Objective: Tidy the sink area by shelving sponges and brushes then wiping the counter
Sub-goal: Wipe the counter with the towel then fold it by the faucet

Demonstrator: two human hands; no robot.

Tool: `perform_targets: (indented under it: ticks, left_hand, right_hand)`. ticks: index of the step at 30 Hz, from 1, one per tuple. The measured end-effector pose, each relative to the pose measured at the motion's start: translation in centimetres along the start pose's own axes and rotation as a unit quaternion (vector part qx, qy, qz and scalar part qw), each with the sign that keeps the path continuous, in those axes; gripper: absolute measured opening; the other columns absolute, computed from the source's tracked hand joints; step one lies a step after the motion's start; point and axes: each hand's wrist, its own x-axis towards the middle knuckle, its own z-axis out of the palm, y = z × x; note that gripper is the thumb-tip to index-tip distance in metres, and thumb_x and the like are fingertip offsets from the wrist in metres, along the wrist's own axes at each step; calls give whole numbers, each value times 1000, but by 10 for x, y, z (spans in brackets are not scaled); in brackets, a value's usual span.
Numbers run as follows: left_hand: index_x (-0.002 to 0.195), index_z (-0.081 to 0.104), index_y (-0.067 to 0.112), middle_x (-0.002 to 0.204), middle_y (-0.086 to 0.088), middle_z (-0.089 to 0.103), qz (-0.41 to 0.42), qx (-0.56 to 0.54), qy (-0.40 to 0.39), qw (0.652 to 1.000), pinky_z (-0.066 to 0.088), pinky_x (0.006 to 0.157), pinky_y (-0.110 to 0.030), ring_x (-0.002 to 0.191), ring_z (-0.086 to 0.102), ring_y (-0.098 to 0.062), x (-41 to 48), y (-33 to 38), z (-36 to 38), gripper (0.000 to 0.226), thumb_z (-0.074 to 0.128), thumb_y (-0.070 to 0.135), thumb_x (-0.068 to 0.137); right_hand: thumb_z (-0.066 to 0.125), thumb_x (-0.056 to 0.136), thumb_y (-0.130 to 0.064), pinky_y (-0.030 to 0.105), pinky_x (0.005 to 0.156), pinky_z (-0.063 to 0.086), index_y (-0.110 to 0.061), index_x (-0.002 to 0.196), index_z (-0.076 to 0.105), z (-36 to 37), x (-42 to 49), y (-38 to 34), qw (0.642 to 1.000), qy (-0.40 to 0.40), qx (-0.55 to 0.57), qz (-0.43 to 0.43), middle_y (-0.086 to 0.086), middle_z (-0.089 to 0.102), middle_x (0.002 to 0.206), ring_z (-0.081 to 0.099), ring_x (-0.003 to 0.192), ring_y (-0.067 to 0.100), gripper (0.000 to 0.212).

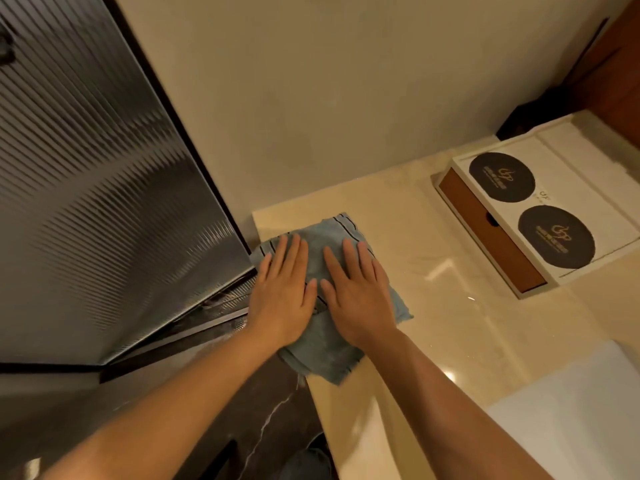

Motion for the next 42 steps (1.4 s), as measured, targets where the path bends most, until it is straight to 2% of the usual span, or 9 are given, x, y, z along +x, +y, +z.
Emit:
perform_targets:
  ticks: [3, 6, 11, 22, 25, 27, 30, 34, 42]
  left_hand:
    - [148, -5, 12, 153, 2, -16, 17, -11, 4, 1000, -13, 114, -27, 139, -22, -9, 3, -3, 0, 76, -6, 50, 82]
    - [148, -5, 12, 156, 0, -12, 18, -10, 6, 1000, -10, 115, -29, 141, -19, -10, 13, -10, -2, 76, -5, 49, 82]
    - [148, -3, 10, 158, -4, -5, 25, 13, 4, 1000, -6, 116, -30, 145, -10, -14, 44, -26, -11, 77, -7, 48, 81]
    - [148, -6, 10, 158, -5, -8, 7, 48, -2, 999, -10, 113, -28, 145, -10, -14, 59, -27, -14, 81, -15, 46, 76]
    - [147, -8, 9, 158, -7, -10, -11, 60, -6, 998, -10, 113, -28, 145, -11, -16, 59, -17, -14, 82, -16, 45, 75]
    - [147, -9, 7, 158, -9, -10, -26, 63, -5, 998, -7, 115, -31, 145, -11, -18, 60, -7, -14, 71, -7, 44, 86]
    - [147, -9, 5, 158, -10, -11, -36, 66, -11, 997, -4, 117, -33, 145, -11, -20, 67, 8, -13, 60, 14, 34, 99]
    - [148, -5, 3, 158, -12, -6, -12, 58, 7, 998, 0, 118, -35, 146, -6, -21, 85, 35, -6, 60, 18, 32, 100]
    - [148, -1, 2, 158, -13, -1, 35, 66, 11, 997, 3, 118, -34, 146, -2, -21, 124, 82, 8, 61, 19, 34, 99]
  right_hand:
    - [-7, 87, -53, 37, 112, -9, -24, 148, 11, 10, 6, -2, 1000, 13, -17, 14, 8, 0, 157, -16, 141, 22, 70]
    - [1, 89, -48, 38, 110, -9, -24, 148, 11, 14, 16, -6, 999, 21, -32, 31, 8, 3, 157, -14, 140, 22, 64]
    - [-7, 84, -50, 37, 111, -12, -27, 148, 5, 12, 49, -12, 999, 21, -16, 34, 6, -5, 158, -19, 141, 21, 69]
    - [-5, 85, -49, 38, 116, -5, -27, 149, 10, 8, 68, -12, 1000, 15, -10, 16, 2, -2, 159, -11, 145, 21, 69]
    - [7, 90, -46, 43, 116, 11, -25, 146, 27, 6, 71, -2, 999, 36, -11, 10, 3, 15, 157, 7, 146, 24, 63]
    - [9, 90, -45, 45, 115, 15, -25, 144, 31, 3, 73, 8, 999, 39, -17, -1, 3, 20, 156, 12, 145, 24, 62]
    - [-2, 85, -48, 41, 117, 5, -29, 147, 18, -3, 74, 24, 999, 21, -27, -11, 0, 9, 158, 1, 146, 20, 69]
    - [-5, 84, -51, 37, 117, -2, -32, 148, 9, -17, 74, 53, 999, 10, -32, 16, -3, 1, 159, -6, 146, 16, 68]
    - [17, 99, -42, 34, 116, -7, -32, 148, 5, -40, 79, 110, 997, 5, -45, 62, -4, -2, 159, -9, 145, 14, 51]
